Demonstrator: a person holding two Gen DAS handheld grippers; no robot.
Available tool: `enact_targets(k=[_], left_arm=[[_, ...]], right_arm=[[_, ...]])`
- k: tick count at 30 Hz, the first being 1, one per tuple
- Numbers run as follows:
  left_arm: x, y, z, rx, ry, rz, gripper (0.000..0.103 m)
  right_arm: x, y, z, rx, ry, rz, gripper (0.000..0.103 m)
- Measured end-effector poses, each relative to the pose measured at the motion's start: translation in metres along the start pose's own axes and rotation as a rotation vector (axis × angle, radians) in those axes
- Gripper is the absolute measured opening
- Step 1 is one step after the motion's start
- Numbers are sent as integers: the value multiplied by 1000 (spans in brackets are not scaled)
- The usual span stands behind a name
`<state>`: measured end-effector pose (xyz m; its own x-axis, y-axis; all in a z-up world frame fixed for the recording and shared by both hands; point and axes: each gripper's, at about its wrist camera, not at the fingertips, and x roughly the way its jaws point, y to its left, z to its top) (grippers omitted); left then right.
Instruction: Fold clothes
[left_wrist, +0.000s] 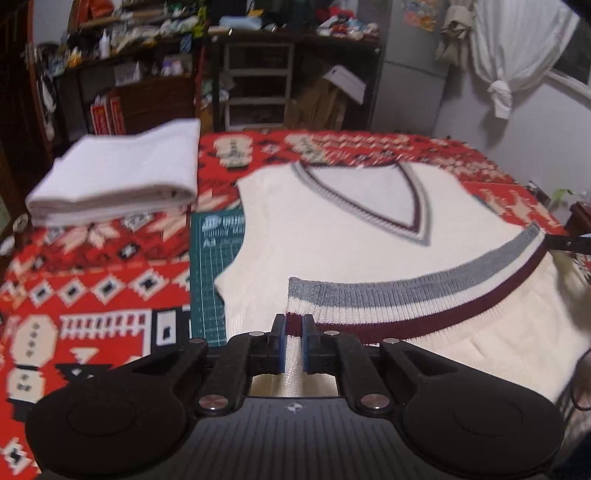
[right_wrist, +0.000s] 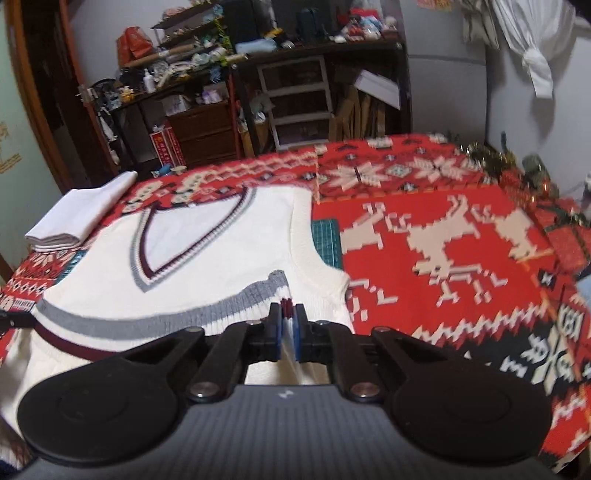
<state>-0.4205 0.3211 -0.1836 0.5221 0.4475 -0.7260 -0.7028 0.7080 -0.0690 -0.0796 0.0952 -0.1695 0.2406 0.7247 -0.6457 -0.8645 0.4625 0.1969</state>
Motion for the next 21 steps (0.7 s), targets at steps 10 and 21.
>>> enact_targets(k=[10, 21], left_arm=[[1, 3, -1, -24, -8, 9, 8], [6, -1, -2, 19, 1, 48, 19]], right_arm=[[13, -4, -11, 21, 28, -43, 6], [16, -1, -12, -11, 37, -81, 13]])
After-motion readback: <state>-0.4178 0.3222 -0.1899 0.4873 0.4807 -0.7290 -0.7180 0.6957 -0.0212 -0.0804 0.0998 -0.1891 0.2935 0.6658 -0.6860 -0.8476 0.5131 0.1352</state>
